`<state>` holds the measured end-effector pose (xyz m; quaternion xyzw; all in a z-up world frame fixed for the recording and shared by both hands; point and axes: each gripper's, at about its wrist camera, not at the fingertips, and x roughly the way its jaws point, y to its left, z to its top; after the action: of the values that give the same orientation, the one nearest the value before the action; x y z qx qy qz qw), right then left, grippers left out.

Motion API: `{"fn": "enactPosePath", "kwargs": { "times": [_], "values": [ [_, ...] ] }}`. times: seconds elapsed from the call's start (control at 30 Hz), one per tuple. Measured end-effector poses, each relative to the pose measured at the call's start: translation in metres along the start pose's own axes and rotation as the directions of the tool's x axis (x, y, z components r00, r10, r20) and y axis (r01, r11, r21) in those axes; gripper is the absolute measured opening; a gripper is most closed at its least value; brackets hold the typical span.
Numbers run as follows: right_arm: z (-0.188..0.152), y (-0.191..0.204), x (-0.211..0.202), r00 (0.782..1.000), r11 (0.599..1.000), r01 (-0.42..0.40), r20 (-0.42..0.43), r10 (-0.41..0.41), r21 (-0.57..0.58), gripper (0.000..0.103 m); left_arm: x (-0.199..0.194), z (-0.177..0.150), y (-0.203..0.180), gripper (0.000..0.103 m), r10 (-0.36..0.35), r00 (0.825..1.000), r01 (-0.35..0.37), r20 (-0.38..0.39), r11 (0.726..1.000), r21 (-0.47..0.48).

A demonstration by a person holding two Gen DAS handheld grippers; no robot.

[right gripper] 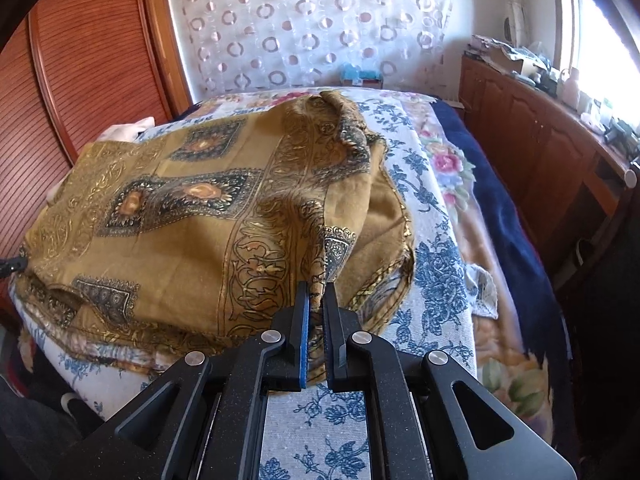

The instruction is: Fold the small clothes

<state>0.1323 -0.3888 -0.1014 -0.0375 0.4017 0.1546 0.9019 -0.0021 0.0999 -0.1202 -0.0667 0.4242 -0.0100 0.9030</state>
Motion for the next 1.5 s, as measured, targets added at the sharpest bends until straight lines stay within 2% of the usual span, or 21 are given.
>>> {"fn": "enactPosePath", "kwargs": {
  "times": [0.2,0.33,0.63,0.73,0.87,1.13,1.37,1.4,1.47,1.5],
  "values": [
    [0.001,0.002,-0.002,1.000,1.000,-0.006,0.005,0.006,-0.009,0.003,0.002,-0.004,-0.003,0.010,0.010,1.000,-0.011,0.022,1.000,0.026],
    [0.000,0.007,-0.002,1.000,1.000,-0.013,0.009,0.013,-0.013,0.004,0.001,-0.001,-0.001,0.011,0.009,1.000,-0.009,0.006,0.999,0.039],
    [-0.002,0.013,0.001,1.000,0.999,-0.020,0.005,0.020,-0.029,0.004,0.000,0.001,-0.006,0.017,0.077,0.997,-0.078,0.005,0.994,0.075],
    [-0.002,0.014,0.002,1.000,0.999,-0.019,0.004,0.019,-0.035,0.004,-0.008,0.003,-0.008,0.024,0.112,0.993,-0.115,0.038,0.990,0.079],
    [-0.004,0.013,0.002,1.000,0.999,-0.020,0.005,0.020,-0.038,0.004,0.000,0.004,0.004,0.029,0.084,0.996,-0.085,0.004,0.995,0.043],
    [-0.005,0.016,0.002,1.000,0.999,-0.023,0.003,0.023,-0.041,0.004,0.005,0.004,0.016,0.049,0.084,0.996,-0.084,0.005,0.996,-0.004],
    [-0.006,0.015,0.000,1.000,0.999,-0.020,0.018,0.021,-0.033,0.006,0.008,0.007,0.019,0.052,0.095,0.995,-0.095,0.012,0.995,-0.021],
    [-0.005,0.016,-0.001,1.000,0.999,-0.015,0.024,0.016,-0.042,0.011,0.008,0.007,0.018,0.052,0.095,0.995,-0.094,0.011,0.995,-0.022],
    [-0.006,0.022,-0.004,0.999,0.996,0.014,0.039,-0.011,-0.084,0.029,0.008,0.006,0.017,0.052,0.070,0.997,-0.070,0.015,0.997,-0.015],
    [-0.006,0.026,-0.007,0.998,0.995,0.030,0.058,-0.024,-0.100,0.046,0.008,0.006,0.016,0.051,0.036,0.999,-0.035,0.018,0.999,-0.008]
  ]
}}
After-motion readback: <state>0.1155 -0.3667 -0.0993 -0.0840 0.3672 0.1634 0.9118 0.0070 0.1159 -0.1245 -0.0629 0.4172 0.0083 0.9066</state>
